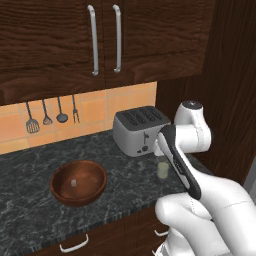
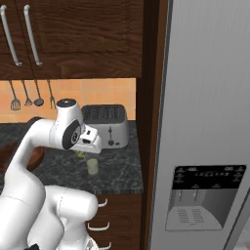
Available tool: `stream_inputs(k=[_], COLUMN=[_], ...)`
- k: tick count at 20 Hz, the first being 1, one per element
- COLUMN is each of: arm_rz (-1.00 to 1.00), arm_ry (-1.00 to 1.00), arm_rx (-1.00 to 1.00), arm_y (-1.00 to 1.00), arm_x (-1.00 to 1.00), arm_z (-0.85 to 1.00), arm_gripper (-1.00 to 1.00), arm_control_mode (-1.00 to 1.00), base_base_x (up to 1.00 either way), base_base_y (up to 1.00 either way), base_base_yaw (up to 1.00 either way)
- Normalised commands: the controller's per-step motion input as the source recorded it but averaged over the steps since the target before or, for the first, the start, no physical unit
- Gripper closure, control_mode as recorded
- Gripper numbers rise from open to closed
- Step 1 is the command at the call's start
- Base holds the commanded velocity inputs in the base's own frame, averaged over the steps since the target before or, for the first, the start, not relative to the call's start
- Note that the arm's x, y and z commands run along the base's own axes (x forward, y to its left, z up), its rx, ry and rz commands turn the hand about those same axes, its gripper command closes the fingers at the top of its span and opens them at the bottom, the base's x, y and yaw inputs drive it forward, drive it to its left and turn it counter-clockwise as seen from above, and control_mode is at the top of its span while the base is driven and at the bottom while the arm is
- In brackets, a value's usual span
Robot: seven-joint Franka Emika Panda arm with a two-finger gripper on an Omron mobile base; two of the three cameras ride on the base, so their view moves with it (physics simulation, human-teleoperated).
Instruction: Grab a lemon wedge from the fridge and one ice cube from the ice bowl, and put them in the glass of lemonade.
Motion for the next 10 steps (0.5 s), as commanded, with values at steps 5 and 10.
stream_inputs(k=[5, 10], arm_rz=[0.0, 0.0], arm_ry=[0.0, 0.0], arm_rx=[0.0, 0.0], arm_y=[0.0, 0.0], arm_x=[0.18, 0.29], arm_z=[0.0, 0.0], arm_gripper=[1.0, 1.0], arm_control_mode=[-1.0, -1.0], base_base_x=[0.0, 0.0], base_base_y=[0.0, 0.0], base_base_yaw=[0.0, 0.0])
